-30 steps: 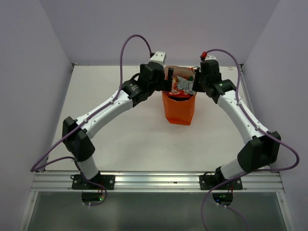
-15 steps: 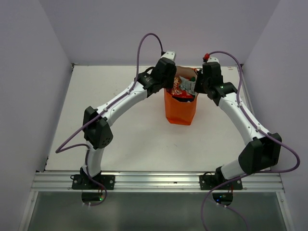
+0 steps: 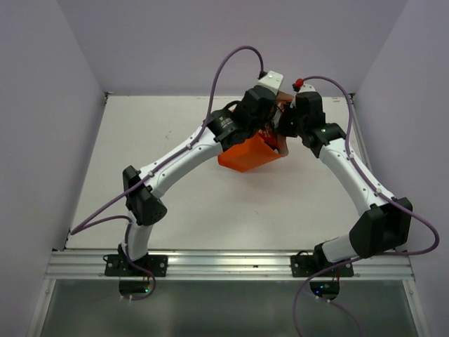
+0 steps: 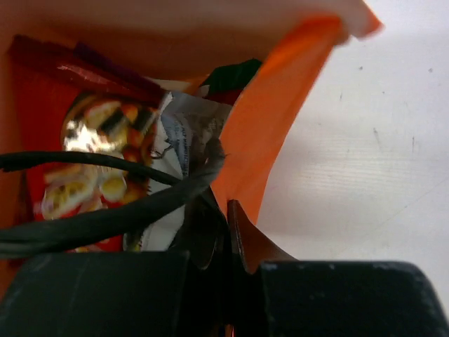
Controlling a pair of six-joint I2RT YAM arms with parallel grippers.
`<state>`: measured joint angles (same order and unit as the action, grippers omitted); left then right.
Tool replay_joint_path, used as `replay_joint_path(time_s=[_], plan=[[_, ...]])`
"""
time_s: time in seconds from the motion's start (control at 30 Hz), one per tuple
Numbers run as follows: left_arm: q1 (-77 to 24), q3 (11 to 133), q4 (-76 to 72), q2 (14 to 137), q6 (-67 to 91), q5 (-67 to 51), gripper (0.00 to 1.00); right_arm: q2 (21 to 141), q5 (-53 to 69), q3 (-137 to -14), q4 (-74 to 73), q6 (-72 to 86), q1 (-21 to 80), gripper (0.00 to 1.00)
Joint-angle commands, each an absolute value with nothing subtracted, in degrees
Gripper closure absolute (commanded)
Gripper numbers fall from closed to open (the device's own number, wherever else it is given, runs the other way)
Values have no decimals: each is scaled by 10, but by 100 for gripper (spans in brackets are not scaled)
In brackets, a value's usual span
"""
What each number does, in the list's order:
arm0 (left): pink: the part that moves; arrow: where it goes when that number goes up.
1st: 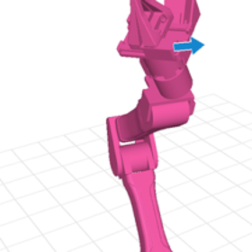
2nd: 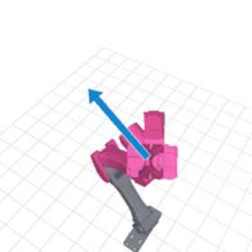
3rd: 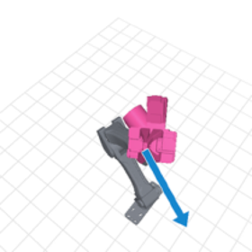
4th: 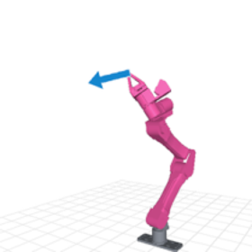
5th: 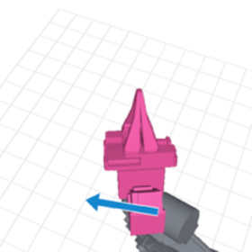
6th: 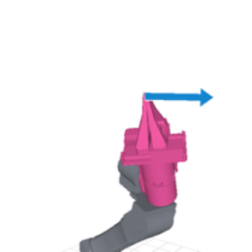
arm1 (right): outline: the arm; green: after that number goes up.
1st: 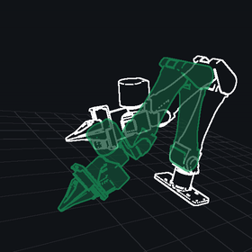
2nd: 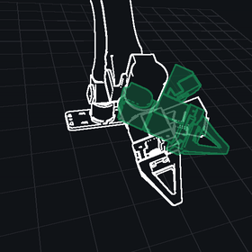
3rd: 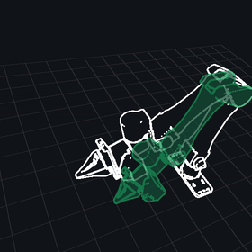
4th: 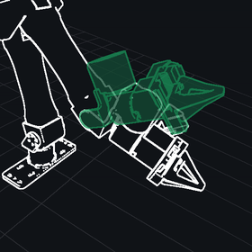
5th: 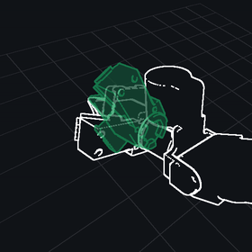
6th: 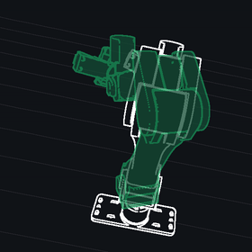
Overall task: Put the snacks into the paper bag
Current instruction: Adjust the paper bag at the center of the board.
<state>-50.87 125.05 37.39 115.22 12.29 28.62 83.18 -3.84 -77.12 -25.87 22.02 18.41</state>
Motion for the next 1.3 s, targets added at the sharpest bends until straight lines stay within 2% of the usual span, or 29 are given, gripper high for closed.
replay_joint_path(time_s=[0.0,0.07,0.1,0.17,0.2,0.27,0.37,0.43,0.47,0.5,0.53,0.93,1.13,1.23,1.27], plan=[[-529,1357,346,1145,160,189,100,843,27,-795,-251,250,190,100],[-509,1502,436,1201,156,167,100,824,33,-767,-214,252,199,100],[-532,1464,404,1187,121,262,100,822,23,-739,-170,264,197,100],[-565,1292,301,1118,121,254,100,847,18,-759,-220,257,194,100],[-551,1284,309,1110,147,181,100,851,22,-785,-235,249,195,100],[-526,1260,309,1100,149,209,100,846,22,-780,-223,247,195,100],[-515,1300,349,1107,153,174,100,839,9,-794,-248,242,195,100],[-526,1223,286,1081,120,252,100,824,2,-794,-242,236,194,100],[-513,1223,298,1085,138,243,100,823,-13,-796,-244,231,194,100],[-489,1238,321,1094,165,168,100,824,-23,-813,-266,218,194,100],[-442,1252,348,1106,184,146,100,826,-31,-821,-277,212,193,100],[-415,1137,267,1071,198,161,99,808,-49,-838,-285,193,192,100],[-412,1105,252,1071,210,140,93,833,-39,-802,-264,196,193,100],[-411,1099,250,1067,207,150,86,835,-48,-795,-257,197,193,99],[-411,1099,250,1064,206,157,81,837,-51,-800,-261,195,193,95]])
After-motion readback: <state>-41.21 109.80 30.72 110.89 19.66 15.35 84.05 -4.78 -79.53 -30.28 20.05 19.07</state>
